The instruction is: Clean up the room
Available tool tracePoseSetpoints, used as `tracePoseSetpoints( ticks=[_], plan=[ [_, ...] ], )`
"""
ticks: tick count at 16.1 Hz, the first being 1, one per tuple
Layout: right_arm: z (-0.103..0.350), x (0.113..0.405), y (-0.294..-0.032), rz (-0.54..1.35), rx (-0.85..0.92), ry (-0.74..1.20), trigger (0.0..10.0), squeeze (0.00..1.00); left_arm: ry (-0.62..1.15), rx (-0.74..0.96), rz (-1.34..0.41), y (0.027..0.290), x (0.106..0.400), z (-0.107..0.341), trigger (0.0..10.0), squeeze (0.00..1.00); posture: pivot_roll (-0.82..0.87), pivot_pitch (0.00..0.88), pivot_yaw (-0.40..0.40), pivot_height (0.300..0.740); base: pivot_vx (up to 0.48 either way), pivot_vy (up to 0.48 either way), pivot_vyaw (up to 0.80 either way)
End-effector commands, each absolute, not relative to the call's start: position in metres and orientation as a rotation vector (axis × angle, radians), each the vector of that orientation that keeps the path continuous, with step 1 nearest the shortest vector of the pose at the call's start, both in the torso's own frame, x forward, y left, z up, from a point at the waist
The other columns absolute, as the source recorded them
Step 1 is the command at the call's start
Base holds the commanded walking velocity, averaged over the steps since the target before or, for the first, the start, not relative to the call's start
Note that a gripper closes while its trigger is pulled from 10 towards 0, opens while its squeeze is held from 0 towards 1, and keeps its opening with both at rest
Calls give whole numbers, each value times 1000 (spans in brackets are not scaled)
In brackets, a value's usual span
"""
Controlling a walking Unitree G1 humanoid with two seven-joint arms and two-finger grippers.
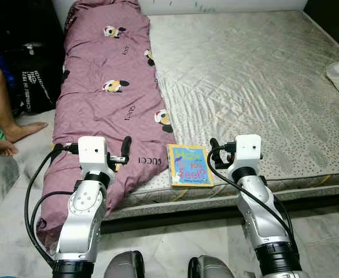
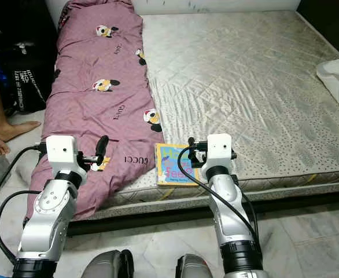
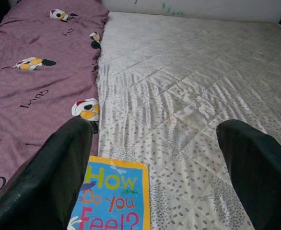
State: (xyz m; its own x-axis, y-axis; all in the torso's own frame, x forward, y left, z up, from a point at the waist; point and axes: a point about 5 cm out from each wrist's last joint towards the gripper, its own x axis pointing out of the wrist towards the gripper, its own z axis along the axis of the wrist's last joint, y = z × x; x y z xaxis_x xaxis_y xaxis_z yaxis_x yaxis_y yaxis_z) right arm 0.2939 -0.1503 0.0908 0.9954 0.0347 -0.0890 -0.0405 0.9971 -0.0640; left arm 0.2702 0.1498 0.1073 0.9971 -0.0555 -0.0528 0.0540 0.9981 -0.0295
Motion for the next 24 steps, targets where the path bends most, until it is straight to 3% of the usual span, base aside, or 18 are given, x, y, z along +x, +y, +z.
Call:
tracePoseSetpoints(
  ticks=[1,12,21,24],
  plan=[
    [92,293,-152,36,-68,78,10000,0,28,-30,-73,148,271,112,10000,0,-32,109,-12,740,0,0,0],
    [92,293,-152,37,-80,78,10000,0,28,-26,-76,147,272,113,10000,0,-34,110,-11,740,358,0,0],
    [92,293,-151,51,-101,68,10000,0,33,8,-42,147,274,112,10000,0,-32,104,-11,740,0,0,0],
    [92,293,-151,52,-109,67,10000,0,29,10,-45,146,275,112,10000,0,-31,102,-12,740,0,-320,0]
  ],
)
